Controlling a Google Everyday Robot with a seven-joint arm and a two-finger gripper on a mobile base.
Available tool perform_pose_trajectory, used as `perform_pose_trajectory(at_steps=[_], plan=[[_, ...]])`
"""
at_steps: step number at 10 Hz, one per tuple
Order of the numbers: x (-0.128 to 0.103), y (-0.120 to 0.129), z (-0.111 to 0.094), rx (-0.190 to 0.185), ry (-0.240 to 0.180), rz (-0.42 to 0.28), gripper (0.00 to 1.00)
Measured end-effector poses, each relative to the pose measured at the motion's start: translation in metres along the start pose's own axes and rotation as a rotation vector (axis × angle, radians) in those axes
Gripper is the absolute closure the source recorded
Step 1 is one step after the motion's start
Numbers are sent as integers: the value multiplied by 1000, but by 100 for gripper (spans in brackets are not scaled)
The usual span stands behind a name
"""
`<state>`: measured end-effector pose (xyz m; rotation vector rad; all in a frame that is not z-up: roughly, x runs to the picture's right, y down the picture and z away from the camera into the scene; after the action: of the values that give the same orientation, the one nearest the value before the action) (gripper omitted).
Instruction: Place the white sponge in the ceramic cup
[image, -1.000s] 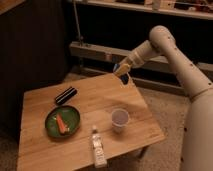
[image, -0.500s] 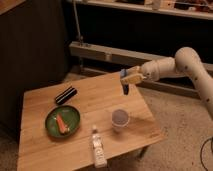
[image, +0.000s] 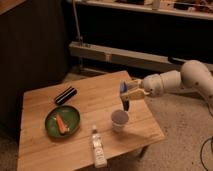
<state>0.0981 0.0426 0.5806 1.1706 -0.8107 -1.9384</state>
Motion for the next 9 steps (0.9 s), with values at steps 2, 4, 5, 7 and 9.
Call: perform_pose_trajectory(at_steps=[2,4,5,7,9], plan=[[-14,-12,9,-32,20,-21,100],[-13,-3,31,-44,49,-41,100],[-11,5,47,-50,65,-49,100],[-17,23,84,-71,93,-51,100],[-31,36,95,-107,89,-40,100]])
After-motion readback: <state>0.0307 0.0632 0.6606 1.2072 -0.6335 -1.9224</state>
